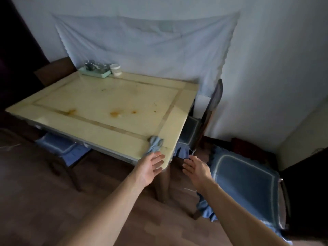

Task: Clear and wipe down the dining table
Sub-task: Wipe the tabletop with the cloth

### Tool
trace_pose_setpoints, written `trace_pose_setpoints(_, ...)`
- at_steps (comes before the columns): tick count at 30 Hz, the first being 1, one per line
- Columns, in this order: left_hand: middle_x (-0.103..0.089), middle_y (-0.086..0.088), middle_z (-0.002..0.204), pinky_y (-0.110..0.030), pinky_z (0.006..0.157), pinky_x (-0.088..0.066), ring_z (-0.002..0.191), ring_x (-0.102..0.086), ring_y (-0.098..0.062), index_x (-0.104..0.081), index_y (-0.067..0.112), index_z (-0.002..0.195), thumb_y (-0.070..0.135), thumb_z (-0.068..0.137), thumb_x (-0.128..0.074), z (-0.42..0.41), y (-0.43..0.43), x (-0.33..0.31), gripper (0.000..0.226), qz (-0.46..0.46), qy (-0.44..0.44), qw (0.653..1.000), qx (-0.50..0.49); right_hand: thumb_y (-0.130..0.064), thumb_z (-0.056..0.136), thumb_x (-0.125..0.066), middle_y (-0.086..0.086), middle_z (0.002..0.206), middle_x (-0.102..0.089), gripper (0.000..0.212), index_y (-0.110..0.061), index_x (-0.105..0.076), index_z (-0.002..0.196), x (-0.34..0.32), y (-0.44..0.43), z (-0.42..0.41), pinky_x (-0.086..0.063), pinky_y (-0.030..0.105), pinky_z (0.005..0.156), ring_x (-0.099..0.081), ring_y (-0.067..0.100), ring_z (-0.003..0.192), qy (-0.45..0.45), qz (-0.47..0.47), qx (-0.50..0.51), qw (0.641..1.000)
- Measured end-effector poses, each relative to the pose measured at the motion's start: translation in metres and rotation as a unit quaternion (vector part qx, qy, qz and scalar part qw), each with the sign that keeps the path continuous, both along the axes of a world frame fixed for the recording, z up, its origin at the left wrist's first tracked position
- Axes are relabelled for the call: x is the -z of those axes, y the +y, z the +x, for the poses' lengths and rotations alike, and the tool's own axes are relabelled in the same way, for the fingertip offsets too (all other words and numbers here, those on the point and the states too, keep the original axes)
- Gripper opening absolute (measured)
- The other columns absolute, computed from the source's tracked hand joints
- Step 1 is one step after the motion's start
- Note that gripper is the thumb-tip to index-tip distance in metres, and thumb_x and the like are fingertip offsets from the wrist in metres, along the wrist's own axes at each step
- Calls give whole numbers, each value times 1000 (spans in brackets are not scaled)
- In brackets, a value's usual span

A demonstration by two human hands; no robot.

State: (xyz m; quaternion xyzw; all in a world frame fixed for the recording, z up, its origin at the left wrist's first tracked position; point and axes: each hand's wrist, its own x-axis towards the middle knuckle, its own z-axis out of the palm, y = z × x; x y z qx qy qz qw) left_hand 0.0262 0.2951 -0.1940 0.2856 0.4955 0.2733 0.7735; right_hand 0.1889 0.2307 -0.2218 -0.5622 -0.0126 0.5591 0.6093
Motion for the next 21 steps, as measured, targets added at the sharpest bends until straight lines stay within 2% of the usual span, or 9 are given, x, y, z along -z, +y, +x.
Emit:
trace_pose_setpoints(4,-60,-3,120,-34,97,-34,102,-55,-18,-61,18,99,30,101,-32,-34,39,15,32,-19,22,999,-26,-20,97,-43,12,100,-61,25,-8,-54,116,11,42,-25,-47,32,73,-57,24,82,15,-5,-28,999)
trace_pose_setpoints(7,-58,-4,124,-36,105,-31,114,-52,-20,-58,14,116,28,102,-32,-52,76,23,33,-24,43,999,-23,-19,97,-43,12,95,-58,25,-5,-55,115,29,72,-36,-43,30,64,-53,21,73,20,-13,-29,999)
trace_pose_setpoints(9,-57,-4,129,-36,106,-30,121,-48,-21,-53,14,127,29,101,-33,-63,105,29,36,-16,65,998,-4,-18,98,-43,10,94,-59,23,-7,-56,113,40,95,-41,-43,29,64,-53,20,73,0,-21,-26,999)
trace_pose_setpoints(11,-55,-4,132,-36,107,-30,124,-46,-21,-52,14,128,27,101,-34,-72,135,35,35,-4,85,996,23,-17,98,-43,6,90,-58,26,-5,-56,117,51,119,-47,-43,27,65,-53,19,73,-29,-23,-18,999)
trace_pose_setpoints(13,-56,-5,130,-37,107,-29,128,-44,-23,-51,13,129,25,100,-37,-81,169,43,34,14,109,992,54,-15,98,-42,1,89,-57,27,-3,-56,119,59,142,-58,-43,28,72,-53,20,81,-104,-27,-24,994)
trace_pose_setpoints(15,-56,-2,127,-36,105,-31,128,-44,-21,-51,13,128,22,98,-43,-92,209,52,32,44,151,981,109,-9,98,-41,1,97,-59,26,-3,-55,119,69,165,-76,-41,29,84,-53,24,98,-211,-32,-38,976)
trace_pose_setpoints(18,-46,-1,142,-30,102,-31,131,-41,-18,-46,16,135,19,93,-55,-106,252,63,43,141,255,930,223,-5,96,-40,9,134,-49,38,-8,-46,133,78,185,-97,-36,28,101,-46,23,124,-350,-77,-86,930)
trace_pose_setpoints(21,-26,1,155,-33,111,-26,142,-26,-19,-26,23,148,20,86,-66,-118,301,81,73,225,345,827,382,-6,94,-40,2,154,-23,49,-16,-37,141,95,209,-117,-26,34,114,-25,20,140,-445,-126,-109,880)
